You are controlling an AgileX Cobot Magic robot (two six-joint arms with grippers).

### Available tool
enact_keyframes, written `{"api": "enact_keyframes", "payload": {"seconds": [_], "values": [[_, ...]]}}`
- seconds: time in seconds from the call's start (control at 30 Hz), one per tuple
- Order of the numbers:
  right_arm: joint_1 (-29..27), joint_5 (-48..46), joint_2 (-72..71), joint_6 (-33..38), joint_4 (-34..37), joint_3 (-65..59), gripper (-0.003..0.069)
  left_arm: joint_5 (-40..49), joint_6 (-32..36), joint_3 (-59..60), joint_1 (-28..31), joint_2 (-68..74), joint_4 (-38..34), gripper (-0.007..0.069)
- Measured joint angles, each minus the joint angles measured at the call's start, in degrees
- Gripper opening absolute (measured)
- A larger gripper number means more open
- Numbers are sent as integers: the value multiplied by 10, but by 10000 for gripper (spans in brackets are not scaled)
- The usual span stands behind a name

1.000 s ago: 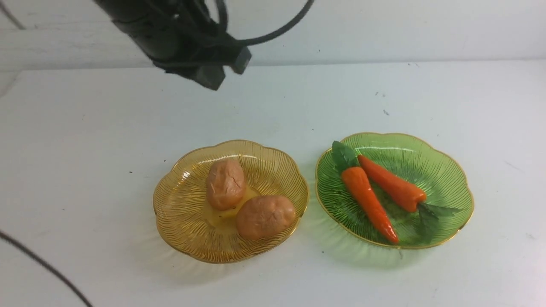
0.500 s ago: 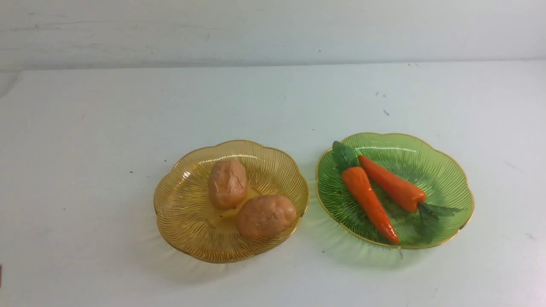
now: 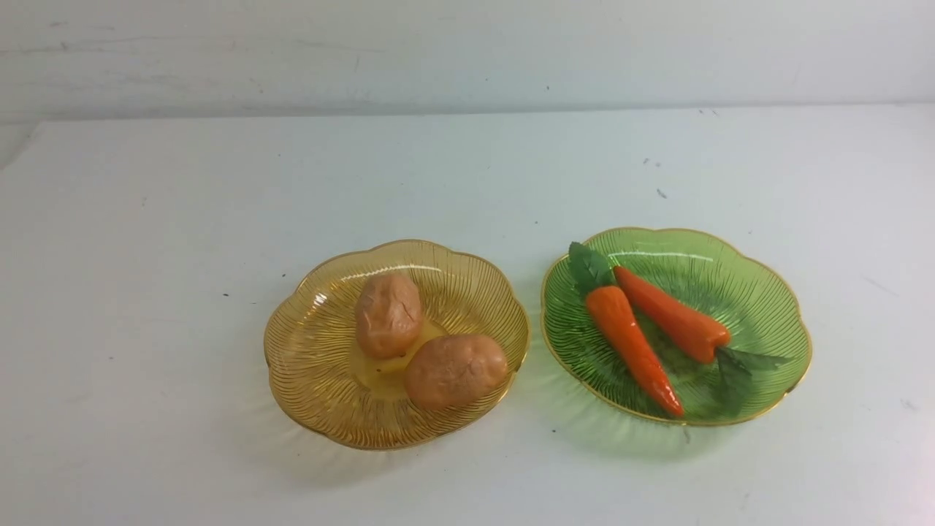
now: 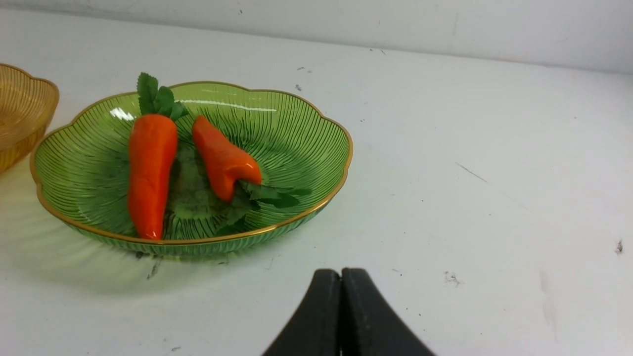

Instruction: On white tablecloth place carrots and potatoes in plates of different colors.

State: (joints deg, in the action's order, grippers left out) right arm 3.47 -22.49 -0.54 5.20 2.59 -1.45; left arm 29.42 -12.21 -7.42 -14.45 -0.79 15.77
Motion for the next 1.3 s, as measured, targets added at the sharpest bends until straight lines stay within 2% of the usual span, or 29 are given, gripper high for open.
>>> {"api": "enact_keyframes", "payload": {"seconds": [0.1, 0.17, 0.3, 0.67, 0.87, 1.3], "values": [[0, 0, 0, 0, 0, 0, -15, -23, 27, 30, 50, 0, -46, -3], [0, 0, 0, 0, 0, 0, -15, -56, 61, 57, 104, 0, -83, -3], [0, 0, 0, 0, 0, 0, -15, -76, 88, 82, 148, 0, -116, -3], [0, 0, 0, 0, 0, 0, -15, -75, 85, 90, 150, 0, -121, -3], [0, 0, 0, 0, 0, 0, -15, -75, 85, 90, 118, 0, -121, -3], [0, 0, 0, -12, 0, 0, -15, -75, 85, 90, 116, 0, -121, -3]]}}
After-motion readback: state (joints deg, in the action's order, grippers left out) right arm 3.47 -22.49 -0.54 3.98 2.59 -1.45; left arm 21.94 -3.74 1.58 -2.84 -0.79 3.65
